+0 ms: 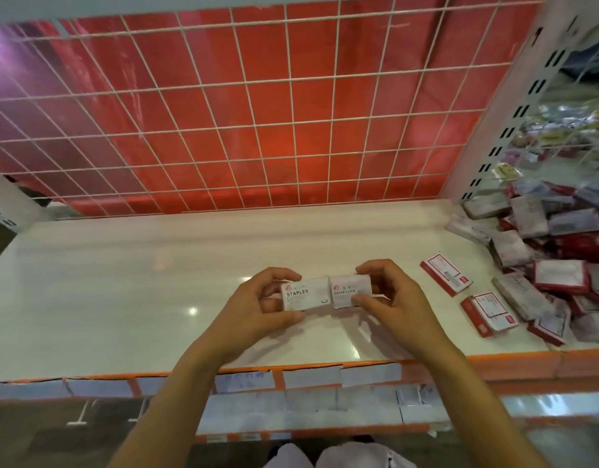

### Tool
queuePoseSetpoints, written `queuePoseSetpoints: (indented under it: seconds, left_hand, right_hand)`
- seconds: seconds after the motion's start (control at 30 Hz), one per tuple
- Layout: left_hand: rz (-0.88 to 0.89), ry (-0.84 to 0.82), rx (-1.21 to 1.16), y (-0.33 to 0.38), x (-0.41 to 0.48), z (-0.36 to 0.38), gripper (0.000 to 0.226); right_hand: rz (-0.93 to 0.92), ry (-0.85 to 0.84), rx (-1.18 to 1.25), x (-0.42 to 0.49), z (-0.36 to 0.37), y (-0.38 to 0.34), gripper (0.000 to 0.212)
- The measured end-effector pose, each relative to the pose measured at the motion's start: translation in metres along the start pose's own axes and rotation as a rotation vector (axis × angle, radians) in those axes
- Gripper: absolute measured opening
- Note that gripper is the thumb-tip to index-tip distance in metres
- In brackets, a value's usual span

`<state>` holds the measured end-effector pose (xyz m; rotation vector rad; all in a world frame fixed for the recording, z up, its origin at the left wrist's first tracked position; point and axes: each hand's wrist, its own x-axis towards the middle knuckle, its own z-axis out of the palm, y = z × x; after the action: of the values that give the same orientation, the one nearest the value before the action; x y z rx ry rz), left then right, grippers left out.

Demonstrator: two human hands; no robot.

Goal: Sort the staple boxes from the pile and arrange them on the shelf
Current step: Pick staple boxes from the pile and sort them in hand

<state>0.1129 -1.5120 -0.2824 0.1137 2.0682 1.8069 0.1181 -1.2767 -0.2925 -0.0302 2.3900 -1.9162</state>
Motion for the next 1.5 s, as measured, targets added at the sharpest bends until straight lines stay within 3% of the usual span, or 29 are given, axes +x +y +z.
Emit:
queuePoseSetpoints:
  seconds: [0.1, 0.3, 0.6, 0.73, 0.8, 0.93, 1.5]
  left_hand:
    - [0.007, 0.026, -0.005, -0.001, 0.002, 0.002, 0.031]
    - [0.064, 0.088, 0.13, -0.005, 0.006, -0.002, 0.034]
    - [0.024, 0.112, -0.01, -0.005, 0.006, -0.003, 0.031]
    - [0.016, 0.155, 0.024, -0.005, 0.007, -0.004, 0.022]
    - [0.006, 0.172, 0.035, -0.006, 0.008, -0.004, 0.021]
    - [-0.042, 0.143, -0.059, -0.004, 0.01, -0.006, 0.041]
    - [-0.022, 0.082, -0.11, -0.008, 0.005, -0.009, 0.046]
  right_hand:
    - [0.02, -0.001, 0.003, 0.001, -0.002, 0.002, 0.053]
    - [0.063, -0.063, 0.043, 0.0, -0.001, -0.001, 0.033]
    - [0.145, -0.111, 0.188, 0.001, 0.005, -0.003, 0.028]
    - [0.184, -0.072, 0.235, 0.002, 0.009, -0.006, 0.014]
    - [0.199, -0.075, 0.23, 0.004, 0.009, -0.008, 0.02]
    - [0.255, -0.11, 0.276, 0.007, 0.008, -0.007, 0.052]
    - [0.228, -0.213, 0.309, 0.005, 0.007, 0.004, 0.044]
